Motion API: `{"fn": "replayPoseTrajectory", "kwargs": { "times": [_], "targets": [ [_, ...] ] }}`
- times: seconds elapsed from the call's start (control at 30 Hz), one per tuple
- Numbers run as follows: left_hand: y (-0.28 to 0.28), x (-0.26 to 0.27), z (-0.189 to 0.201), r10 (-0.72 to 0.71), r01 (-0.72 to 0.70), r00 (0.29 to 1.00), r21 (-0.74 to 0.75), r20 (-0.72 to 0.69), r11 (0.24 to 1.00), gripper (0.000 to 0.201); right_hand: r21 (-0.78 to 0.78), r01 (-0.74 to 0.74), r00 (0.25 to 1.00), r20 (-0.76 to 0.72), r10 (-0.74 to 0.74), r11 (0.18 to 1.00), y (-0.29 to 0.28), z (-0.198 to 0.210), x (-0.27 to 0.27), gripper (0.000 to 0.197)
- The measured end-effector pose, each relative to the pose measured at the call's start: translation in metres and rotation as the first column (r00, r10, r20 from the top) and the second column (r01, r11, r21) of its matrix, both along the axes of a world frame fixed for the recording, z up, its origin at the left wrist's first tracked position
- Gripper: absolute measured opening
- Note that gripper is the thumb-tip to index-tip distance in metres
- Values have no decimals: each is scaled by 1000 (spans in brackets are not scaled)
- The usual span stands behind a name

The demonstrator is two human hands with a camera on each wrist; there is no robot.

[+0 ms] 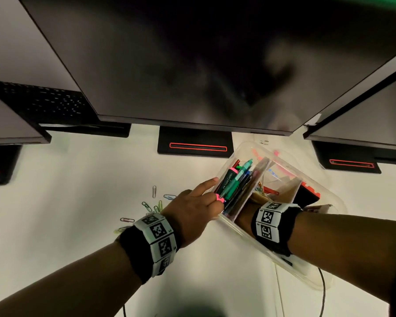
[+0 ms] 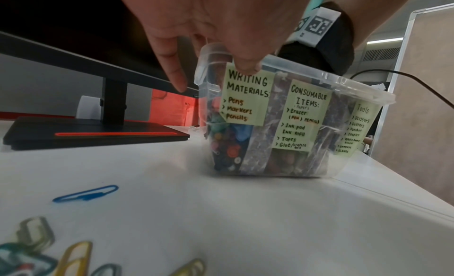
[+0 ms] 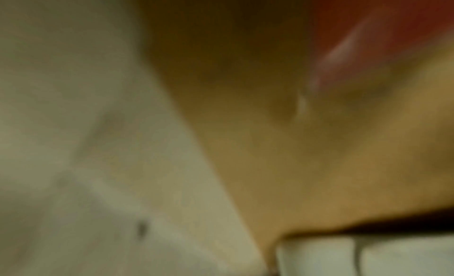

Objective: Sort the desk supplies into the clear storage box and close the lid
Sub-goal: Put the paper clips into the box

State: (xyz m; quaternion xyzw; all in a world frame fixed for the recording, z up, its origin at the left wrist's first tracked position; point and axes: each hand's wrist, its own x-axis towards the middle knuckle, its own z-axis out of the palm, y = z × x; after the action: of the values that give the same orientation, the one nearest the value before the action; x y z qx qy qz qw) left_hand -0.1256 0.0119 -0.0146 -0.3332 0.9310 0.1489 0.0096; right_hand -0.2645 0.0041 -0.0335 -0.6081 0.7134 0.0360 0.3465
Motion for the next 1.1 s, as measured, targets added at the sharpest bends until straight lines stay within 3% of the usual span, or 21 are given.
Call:
{"fn": "replayPoseTrajectory", "kwargs": {
  "times": [0.03, 0.1, 0.13, 0.17, 0.2, 0.27, 0.33, 0.53, 0.73, 0.77, 0.8, 0.87, 0.93, 1.03, 1.1],
  "targets": [
    [0, 1, -1, 5, -5, 1000, -3, -29, 1000, 21, -131, -8, 972, -233, -23, 991, 9, 4, 24, 65],
    [0, 2, -2, -2, -7, 994, -75, -114, 997, 19, -112, 223, 924, -291, -247, 968, 13, 20, 72, 84],
    [-1, 3, -4, -7, -11, 988, -116, -152, 993, 21, -186, 308, 904, -247, -348, 933, 12, 16, 98, 87],
    [-1, 3, -6, -8, -20, 984, -152, -179, 988, 23, -306, 354, 842, -307, -444, 884, 12, 17, 117, 89],
    [-1, 3, -8, -9, -22, 982, -165, -190, 986, 24, -382, 376, 762, -390, -516, 844, 13, 18, 124, 90],
    [-1, 2, -9, -15, -26, 976, -184, -217, 983, 25, -485, 348, 679, -460, -573, 802, 17, 20, 120, 88],
    [0, 2, -8, -23, -26, 969, -196, -244, 980, 25, -529, 318, 640, -493, -590, 787, 17, 21, 120, 84],
    [0, 2, -9, -21, -34, 966, -205, -259, 978, 26, -598, 257, 622, -499, -603, 759, 19, 19, 119, 69],
    [1, 2, -7, -32, -23, 965, -203, -260, 979, 29, -410, 370, 740, -413, -532, 834, 20, 33, 116, 81],
    [1, 2, -7, -33, -23, 964, -204, -264, 979, 29, -445, 350, 710, -447, -543, 824, 19, 31, 107, 80],
    [1, 2, -6, -32, -24, 963, -204, -267, 979, 29, -501, 238, 682, -524, -510, 832, 19, 28, 102, 77],
    [1, 1, -5, -27, -29, 964, -208, -264, 978, 31, -414, 88, 733, -589, -340, 906, 23, 36, 89, 65],
    [2, 0, -5, -22, -33, 966, -210, -256, 977, 31, -516, 172, 652, -579, -490, 839, 24, 41, 93, 61],
    [2, -1, -4, -31, -19, 970, -203, -241, 979, 31, -399, 297, 751, -464, -470, 868, 29, 34, 116, 77],
    [2, -2, -3, -34, -8, 974, -186, -223, 983, 30, -340, 233, 863, -359, -355, 911, 31, 24, 113, 77]
  ]
}}
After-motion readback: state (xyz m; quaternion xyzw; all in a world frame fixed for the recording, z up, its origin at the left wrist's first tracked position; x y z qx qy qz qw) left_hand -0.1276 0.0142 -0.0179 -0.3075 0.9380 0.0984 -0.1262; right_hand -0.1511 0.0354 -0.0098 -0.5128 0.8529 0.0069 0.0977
